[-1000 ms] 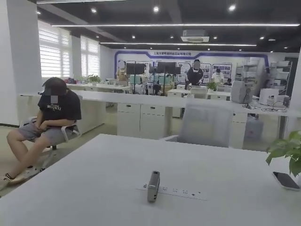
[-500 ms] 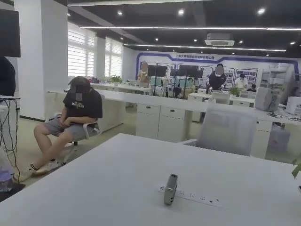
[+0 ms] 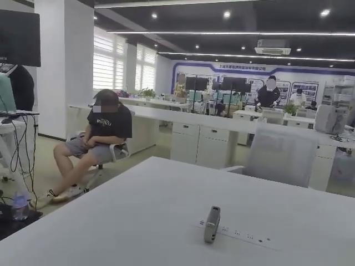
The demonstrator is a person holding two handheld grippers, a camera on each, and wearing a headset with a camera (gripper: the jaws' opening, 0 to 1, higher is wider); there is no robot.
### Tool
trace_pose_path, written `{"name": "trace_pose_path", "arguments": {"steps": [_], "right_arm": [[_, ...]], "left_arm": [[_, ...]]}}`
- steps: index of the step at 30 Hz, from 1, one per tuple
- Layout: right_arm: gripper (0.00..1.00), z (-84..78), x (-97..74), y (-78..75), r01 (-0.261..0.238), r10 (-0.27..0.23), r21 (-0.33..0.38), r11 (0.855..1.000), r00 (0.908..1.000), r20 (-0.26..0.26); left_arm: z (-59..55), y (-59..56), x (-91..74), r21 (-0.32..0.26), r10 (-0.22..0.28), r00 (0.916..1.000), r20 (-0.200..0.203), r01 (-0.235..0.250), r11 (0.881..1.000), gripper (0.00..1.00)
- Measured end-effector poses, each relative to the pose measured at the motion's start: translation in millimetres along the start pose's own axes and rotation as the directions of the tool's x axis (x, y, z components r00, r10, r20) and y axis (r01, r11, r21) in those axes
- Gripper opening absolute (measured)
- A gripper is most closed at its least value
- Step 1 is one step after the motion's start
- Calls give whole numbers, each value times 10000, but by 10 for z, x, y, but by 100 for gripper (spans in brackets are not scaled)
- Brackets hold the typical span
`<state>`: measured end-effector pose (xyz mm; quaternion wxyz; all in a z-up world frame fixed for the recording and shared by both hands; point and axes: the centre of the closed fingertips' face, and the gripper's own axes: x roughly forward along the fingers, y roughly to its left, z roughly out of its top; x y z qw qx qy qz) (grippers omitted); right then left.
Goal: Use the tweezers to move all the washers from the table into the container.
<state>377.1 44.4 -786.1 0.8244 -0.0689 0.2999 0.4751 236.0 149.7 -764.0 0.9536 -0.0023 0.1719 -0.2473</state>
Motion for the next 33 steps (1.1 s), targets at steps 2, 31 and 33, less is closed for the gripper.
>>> {"name": "trace_pose_path", "arguments": {"steps": [2,31,33], "right_arm": [[3,-40,45,-27,97,-97,23,10000,9999,-50],[4,-64,81,-46,308,-357,417,9987,9919,1222],[4,2,9,1,247,-285,279,9993,9889,1461]], "left_arm": [[-6,0,-1,-8,3,10000,-39,-3,10000,87],[-31,-3,14,20,-128,9997,-202,129,9999,87],[-40,-10,16,39,-170,9995,-250,171,9998,86]]}}
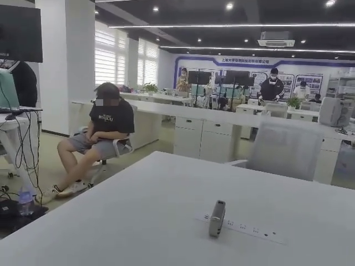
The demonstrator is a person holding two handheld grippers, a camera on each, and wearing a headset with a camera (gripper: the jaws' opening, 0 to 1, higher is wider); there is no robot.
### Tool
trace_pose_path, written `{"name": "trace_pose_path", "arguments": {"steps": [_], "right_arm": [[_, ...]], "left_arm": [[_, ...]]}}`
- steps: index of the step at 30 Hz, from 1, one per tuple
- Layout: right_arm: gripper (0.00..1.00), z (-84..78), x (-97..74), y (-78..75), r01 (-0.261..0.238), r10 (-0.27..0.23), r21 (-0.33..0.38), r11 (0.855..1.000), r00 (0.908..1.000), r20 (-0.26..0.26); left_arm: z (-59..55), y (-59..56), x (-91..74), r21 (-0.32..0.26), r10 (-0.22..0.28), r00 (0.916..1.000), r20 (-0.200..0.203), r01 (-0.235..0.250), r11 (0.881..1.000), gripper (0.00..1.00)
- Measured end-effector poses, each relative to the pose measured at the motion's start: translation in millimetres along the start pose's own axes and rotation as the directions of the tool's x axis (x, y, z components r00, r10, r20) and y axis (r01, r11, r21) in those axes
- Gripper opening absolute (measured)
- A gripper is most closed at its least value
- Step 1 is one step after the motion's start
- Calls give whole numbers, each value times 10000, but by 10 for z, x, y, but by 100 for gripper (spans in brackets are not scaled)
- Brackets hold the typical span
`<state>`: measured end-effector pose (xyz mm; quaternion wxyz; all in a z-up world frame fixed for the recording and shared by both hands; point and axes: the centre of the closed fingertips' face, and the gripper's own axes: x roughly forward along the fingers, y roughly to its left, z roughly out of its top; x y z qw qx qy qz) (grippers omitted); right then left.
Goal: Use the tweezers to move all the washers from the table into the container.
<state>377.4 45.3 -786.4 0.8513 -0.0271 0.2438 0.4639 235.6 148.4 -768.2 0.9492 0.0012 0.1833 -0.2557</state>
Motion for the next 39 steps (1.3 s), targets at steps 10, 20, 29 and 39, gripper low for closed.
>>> {"name": "trace_pose_path", "arguments": {"steps": [10,20,29,39], "right_arm": [[4,127,-379,423,-848,752,661,9942,9878,1365],[4,-327,-263,727,-1145,1154,-739,9907,9933,77],[4,-573,-79,523,-583,463,-1754,9828,9964,-713],[4,-552,-61,558,-461,362,-1892,9809,9978,-553]], "left_arm": [[-7,-31,-2,32,-123,9999,-62,123,9999,86],[-44,-54,6,148,-217,9994,-273,221,9996,85],[-60,-44,2,133,-171,9994,-304,175,9998,85],[-71,-38,0,154,-142,9993,-350,147,9998,85]]}}
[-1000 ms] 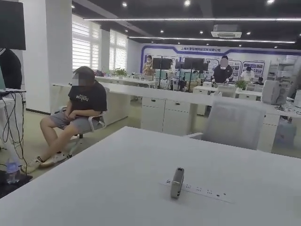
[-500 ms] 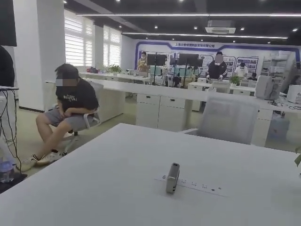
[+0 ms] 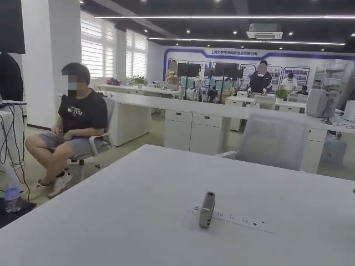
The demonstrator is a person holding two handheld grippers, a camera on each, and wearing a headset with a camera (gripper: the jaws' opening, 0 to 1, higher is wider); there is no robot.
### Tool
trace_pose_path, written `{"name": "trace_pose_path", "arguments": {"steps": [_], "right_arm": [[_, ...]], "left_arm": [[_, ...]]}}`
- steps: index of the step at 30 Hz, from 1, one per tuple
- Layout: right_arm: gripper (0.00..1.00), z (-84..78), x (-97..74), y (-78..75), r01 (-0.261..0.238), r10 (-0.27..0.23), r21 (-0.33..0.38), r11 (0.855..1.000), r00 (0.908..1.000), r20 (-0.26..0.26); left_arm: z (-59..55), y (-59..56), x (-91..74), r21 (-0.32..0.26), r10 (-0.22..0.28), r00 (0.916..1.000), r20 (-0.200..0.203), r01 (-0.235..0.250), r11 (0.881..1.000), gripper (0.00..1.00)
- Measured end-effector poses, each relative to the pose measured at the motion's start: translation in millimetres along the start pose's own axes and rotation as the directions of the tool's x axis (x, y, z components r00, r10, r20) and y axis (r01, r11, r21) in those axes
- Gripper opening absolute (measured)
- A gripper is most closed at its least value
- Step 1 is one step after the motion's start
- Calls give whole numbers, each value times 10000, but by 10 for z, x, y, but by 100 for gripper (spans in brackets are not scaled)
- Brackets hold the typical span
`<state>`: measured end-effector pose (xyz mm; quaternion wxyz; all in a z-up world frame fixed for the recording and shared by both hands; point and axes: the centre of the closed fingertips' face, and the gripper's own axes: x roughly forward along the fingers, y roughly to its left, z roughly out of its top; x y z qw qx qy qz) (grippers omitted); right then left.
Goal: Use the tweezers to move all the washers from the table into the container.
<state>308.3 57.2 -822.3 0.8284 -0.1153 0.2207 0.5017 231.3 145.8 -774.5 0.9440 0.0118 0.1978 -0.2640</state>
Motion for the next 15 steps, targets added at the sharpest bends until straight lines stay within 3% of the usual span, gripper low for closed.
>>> {"name": "trace_pose_path", "arguments": {"steps": [8,11,15], "right_arm": [[3,4,0,23,-79,78,183,9998,9999,75],[3,-6,-19,73,-360,352,822,9960,9993,109],[4,-38,-31,96,-472,461,1096,9929,9989,122]], "left_arm": [[-4,0,2,48,5,10000,-37,-5,10000,85],[-2,-2,3,52,-11,10000,-30,12,10000,85],[-4,-7,4,104,-38,10000,-53,39,9999,85]]}}
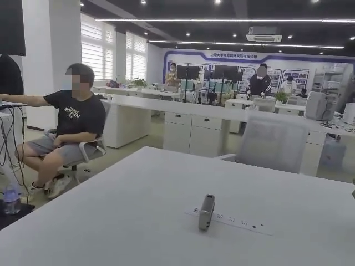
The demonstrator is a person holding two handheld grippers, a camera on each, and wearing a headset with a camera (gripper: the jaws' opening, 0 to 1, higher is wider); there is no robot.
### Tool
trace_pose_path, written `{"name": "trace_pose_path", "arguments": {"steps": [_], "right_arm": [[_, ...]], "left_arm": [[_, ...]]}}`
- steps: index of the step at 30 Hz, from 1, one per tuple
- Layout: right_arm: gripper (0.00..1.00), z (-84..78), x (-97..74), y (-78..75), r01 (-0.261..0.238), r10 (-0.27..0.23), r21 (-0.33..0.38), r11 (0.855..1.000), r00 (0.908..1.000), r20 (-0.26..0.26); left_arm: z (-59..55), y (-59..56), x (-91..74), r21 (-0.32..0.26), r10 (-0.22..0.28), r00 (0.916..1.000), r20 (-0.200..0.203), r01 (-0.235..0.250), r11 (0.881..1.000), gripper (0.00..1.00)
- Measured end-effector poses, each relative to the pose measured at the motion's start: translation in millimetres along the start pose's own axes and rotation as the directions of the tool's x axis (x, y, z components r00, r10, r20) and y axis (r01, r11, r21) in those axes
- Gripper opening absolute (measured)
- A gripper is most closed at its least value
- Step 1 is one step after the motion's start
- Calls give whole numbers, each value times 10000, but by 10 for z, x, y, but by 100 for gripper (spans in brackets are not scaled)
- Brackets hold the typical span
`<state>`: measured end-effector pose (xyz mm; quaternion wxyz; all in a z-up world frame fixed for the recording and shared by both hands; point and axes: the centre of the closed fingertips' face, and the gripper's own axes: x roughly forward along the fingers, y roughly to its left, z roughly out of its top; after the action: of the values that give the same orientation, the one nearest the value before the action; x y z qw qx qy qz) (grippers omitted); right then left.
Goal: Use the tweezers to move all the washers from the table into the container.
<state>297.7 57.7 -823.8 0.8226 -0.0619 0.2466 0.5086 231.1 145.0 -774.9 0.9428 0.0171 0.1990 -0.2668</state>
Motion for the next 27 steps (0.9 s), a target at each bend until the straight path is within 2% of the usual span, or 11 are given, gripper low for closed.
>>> {"name": "trace_pose_path", "arguments": {"steps": [6,11,14,16,22,27], "right_arm": [[4,28,-11,-28,209,-213,181,9996,9996,207],[5,11,7,11,89,-94,251,9996,9997,206],[5,3,-6,11,185,-185,27,9998,9996,189],[5,-18,-6,-13,116,-118,132,9998,9997,192],[5,-6,-2,-62,188,-204,338,9992,9987,462],[5,-6,-13,-7,17,-37,309,9995,9980,626]], "left_arm": [[-4,-5,3,3,-59,10000,-19,59,10000,85],[-7,-9,5,37,-82,10000,-44,82,10000,85],[-2,-11,4,15,-88,10000,-14,88,10000,85],[-2,-11,4,7,-87,10000,-11,87,10000,85],[-10,-11,6,47,-83,10000,-49,83,10000,85],[-9,-8,6,37,-75,10000,-47,75,10000,85]]}}
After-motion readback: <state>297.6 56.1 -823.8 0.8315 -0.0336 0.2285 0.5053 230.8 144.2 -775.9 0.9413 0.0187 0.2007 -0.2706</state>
